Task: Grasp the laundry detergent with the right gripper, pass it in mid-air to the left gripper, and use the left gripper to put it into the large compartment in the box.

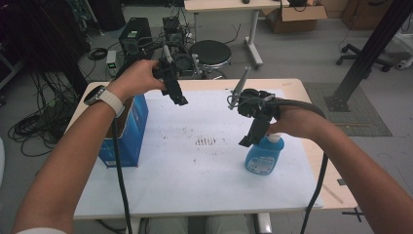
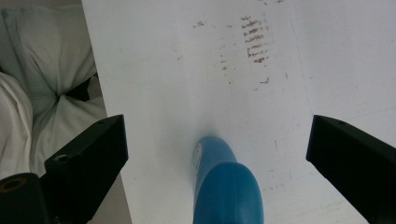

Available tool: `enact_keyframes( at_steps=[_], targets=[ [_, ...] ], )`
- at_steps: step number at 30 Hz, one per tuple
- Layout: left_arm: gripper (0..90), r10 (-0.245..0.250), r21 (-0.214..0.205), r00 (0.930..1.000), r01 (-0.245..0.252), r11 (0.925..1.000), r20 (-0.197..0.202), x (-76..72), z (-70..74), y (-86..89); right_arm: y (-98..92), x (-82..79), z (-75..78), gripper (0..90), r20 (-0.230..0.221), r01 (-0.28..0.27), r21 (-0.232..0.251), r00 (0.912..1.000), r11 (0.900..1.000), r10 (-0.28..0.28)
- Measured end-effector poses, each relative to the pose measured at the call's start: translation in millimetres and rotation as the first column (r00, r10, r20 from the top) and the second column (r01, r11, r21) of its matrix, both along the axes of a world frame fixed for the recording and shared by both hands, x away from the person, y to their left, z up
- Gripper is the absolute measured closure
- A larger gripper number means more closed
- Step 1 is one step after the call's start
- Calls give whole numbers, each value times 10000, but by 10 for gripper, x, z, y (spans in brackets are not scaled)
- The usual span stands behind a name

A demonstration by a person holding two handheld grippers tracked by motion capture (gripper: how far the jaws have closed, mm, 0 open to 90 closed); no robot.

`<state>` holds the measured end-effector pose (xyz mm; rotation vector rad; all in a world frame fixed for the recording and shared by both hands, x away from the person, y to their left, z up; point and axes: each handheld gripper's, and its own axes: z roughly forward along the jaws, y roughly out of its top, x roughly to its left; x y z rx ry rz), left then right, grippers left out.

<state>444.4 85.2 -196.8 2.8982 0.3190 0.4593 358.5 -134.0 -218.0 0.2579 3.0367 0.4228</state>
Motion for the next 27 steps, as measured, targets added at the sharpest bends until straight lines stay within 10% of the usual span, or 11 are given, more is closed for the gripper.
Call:
enact_keyframes(
  at_steps=[27],
  targets=[
    [53,2,-128,10000,-2,9999,5,-19,32,-63,-362,-127,190,54,152,444,590,9989,9973,-453]
  ],
)
